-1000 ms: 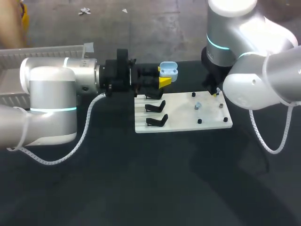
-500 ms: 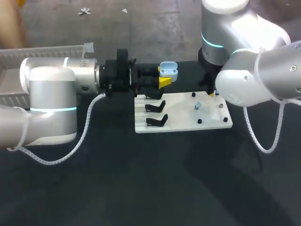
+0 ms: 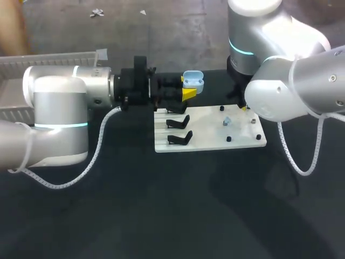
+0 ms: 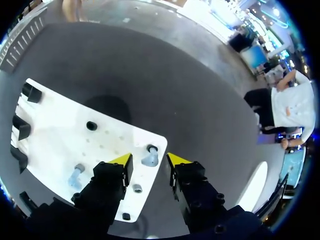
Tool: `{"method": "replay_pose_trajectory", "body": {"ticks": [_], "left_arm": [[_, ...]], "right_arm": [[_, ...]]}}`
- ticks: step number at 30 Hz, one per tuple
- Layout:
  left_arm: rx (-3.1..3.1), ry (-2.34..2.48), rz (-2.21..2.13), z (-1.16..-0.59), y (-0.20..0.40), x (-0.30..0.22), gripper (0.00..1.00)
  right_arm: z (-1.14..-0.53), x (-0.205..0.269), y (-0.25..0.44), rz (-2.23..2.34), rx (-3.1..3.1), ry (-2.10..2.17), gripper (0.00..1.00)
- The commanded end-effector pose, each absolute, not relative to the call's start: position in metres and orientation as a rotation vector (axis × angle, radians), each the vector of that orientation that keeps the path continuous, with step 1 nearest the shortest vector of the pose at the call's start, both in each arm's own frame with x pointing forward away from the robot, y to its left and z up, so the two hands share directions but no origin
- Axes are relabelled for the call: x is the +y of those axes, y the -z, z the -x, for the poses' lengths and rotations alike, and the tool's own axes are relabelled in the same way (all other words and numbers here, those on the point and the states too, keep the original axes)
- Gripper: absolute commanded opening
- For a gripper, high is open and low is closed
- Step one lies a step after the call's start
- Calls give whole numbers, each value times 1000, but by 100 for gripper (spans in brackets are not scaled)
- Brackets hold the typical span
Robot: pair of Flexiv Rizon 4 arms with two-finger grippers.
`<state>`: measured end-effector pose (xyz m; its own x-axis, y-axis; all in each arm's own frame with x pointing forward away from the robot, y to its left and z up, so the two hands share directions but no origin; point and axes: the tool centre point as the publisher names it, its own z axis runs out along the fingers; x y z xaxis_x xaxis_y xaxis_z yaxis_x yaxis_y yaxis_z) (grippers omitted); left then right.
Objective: Pick up each earbud case from the left stands, insert the matching earbuds, close the lid, and place the case in the box.
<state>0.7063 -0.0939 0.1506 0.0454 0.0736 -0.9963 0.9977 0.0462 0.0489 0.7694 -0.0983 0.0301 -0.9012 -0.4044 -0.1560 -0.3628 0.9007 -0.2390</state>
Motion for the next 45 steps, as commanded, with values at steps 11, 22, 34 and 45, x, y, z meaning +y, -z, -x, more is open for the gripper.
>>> {"method": "replay_pose_trajectory", "body": {"ticks": [11,22,34,45], "left_arm": [[1246,1097,-1241,-704,-150,-94,0],[1246,1097,-1241,-704,-150,-94,0],[1246,1097,-1241,-704,-150,-94,0],[1246,1097,-1241,-704,-150,-94,0]], "right_arm": [[-771,-98,-29,574,2869,311,34],[-771,-97,-29,574,2872,317,14],[-766,-100,-41,550,2882,327,0],[-750,-93,-102,547,2882,261,0]]}}
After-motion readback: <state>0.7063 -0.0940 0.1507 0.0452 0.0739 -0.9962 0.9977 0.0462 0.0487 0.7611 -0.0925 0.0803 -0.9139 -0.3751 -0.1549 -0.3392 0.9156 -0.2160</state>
